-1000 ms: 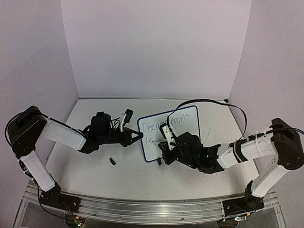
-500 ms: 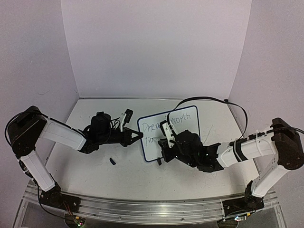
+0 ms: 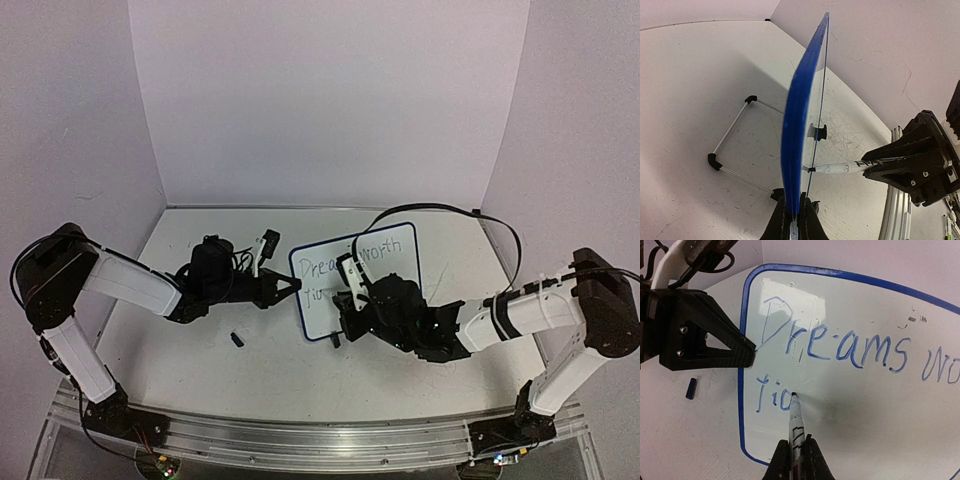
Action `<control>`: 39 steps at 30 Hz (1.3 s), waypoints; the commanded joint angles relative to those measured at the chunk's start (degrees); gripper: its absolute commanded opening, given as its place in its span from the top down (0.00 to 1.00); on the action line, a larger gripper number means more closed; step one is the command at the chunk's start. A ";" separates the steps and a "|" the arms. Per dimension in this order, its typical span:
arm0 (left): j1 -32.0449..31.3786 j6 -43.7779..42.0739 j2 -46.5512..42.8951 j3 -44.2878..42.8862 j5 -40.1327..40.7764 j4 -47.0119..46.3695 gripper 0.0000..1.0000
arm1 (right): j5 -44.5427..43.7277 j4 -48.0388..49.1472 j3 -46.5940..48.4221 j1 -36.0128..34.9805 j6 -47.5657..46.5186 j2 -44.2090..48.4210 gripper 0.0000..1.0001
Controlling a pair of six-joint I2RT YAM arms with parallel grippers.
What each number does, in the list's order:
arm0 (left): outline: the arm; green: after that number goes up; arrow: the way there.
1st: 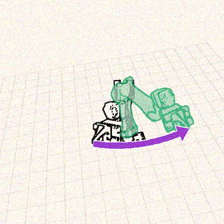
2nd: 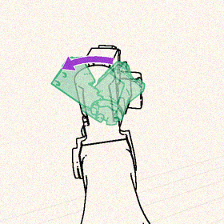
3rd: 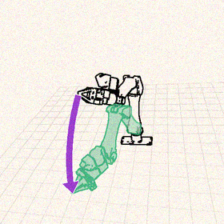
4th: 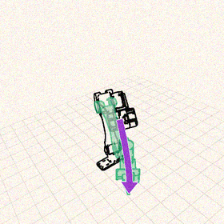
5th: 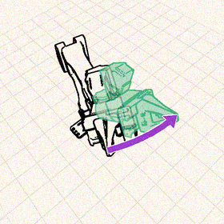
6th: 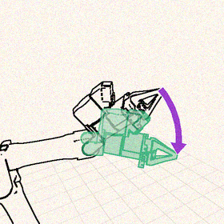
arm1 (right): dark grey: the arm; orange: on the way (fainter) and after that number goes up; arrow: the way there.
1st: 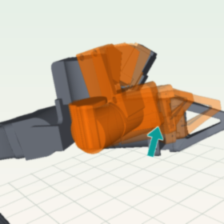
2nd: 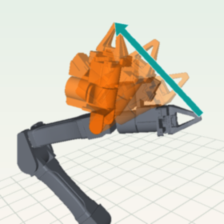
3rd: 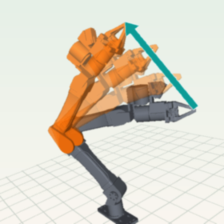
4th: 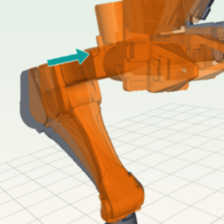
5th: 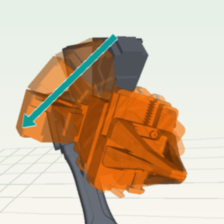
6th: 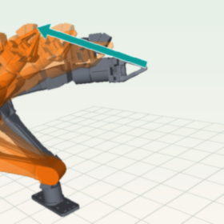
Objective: Write a sentence on the whiteboard
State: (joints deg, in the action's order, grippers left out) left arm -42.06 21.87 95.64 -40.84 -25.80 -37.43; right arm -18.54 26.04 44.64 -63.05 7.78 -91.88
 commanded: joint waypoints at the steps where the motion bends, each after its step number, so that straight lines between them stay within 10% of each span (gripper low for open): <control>1: 0.14 -2.22 -1.34 -0.38 1.58 0.92 1.00 | -0.01 -0.94 -1.16 0.38 1.54 0.94 1.00; 39: 0.14 -2.35 -1.55 -0.63 1.70 1.37 1.00 | 2.79 0.14 -0.65 0.65 1.70 4.66 1.00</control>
State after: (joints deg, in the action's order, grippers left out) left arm -42.06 21.82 95.64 -40.84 -25.85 -37.43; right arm -14.16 25.11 43.33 -63.09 10.12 -88.96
